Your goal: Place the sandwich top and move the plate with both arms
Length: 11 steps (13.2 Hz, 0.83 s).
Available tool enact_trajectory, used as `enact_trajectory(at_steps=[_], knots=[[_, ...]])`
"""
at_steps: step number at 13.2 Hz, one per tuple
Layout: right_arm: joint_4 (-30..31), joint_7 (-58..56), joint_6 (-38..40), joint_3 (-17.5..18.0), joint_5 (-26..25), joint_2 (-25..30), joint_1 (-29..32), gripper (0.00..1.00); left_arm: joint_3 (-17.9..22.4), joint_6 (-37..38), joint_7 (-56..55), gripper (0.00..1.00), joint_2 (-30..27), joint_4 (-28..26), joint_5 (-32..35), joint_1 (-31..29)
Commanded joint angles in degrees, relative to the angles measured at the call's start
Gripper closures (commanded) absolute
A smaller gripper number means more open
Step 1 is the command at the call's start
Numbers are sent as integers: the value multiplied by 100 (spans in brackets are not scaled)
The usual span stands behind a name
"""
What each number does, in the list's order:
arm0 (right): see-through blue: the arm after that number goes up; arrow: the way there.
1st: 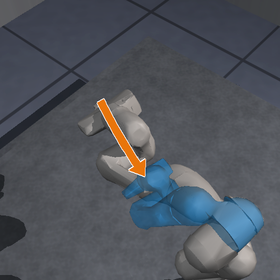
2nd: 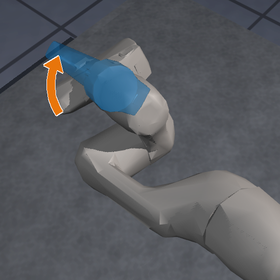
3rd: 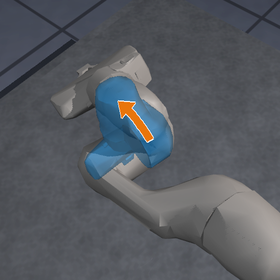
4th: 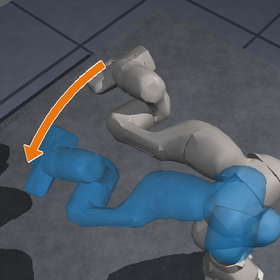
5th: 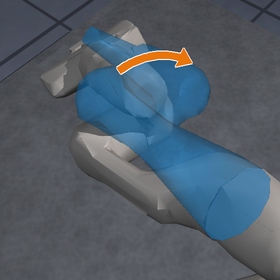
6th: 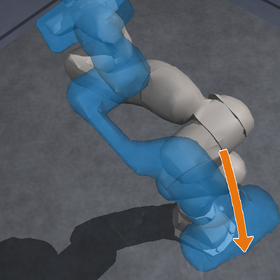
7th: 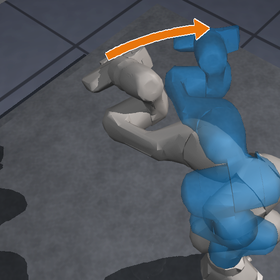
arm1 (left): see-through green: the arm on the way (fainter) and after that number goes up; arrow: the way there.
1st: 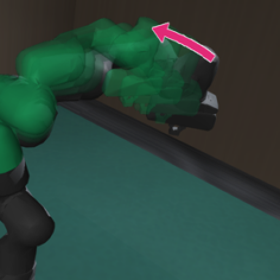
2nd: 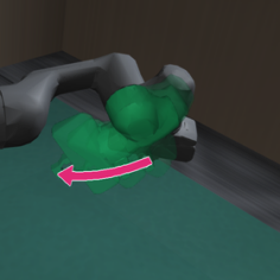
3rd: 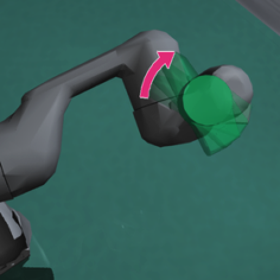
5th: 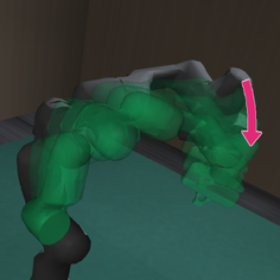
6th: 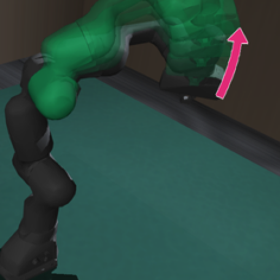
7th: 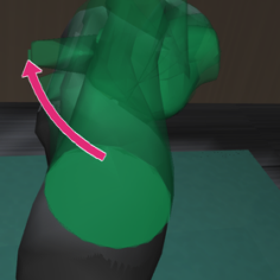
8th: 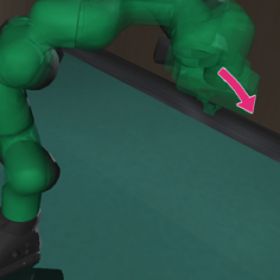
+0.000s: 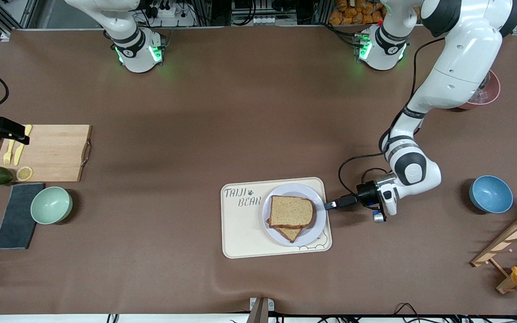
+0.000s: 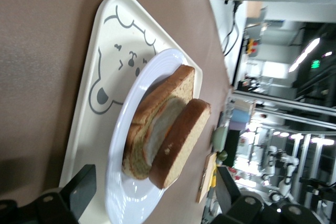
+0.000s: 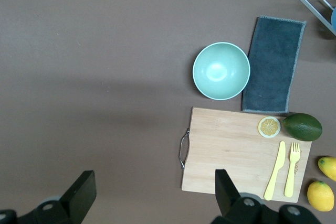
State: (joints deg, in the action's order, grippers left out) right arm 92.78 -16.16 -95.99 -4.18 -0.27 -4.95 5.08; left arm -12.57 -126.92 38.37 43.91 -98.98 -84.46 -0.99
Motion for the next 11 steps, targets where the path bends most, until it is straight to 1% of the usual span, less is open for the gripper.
enact_trajectory(at_steps=[1, 5, 6, 8, 10, 11], knots=[[-120, 25, 45, 48, -78, -59, 55, 0, -17, 1, -960, 0, -557, -130, 1007, -208], [-146, 25, 27, 75, -131, -33, -15, 0, -17, 36, -2295, 0, -1137, -104, 2510, -288], [-146, 16, 10, 66, -79, -41, 19, 0, -17, 80, -2665, 0, -1322, -104, 2992, -288], [-146, 25, 1, 57, -35, -59, 55, 0, -17, 133, -3726, 0, -1778, -87, 4203, -279], [-146, 25, 10, 49, -35, -68, 64, 0, -26, 526, -4537, 0, -2183, 45, 5373, -279], [-146, 25, 10, 49, -35, -76, 64, 0, -17, 911, -4610, 0, -2315, 185, 5761, -296]])
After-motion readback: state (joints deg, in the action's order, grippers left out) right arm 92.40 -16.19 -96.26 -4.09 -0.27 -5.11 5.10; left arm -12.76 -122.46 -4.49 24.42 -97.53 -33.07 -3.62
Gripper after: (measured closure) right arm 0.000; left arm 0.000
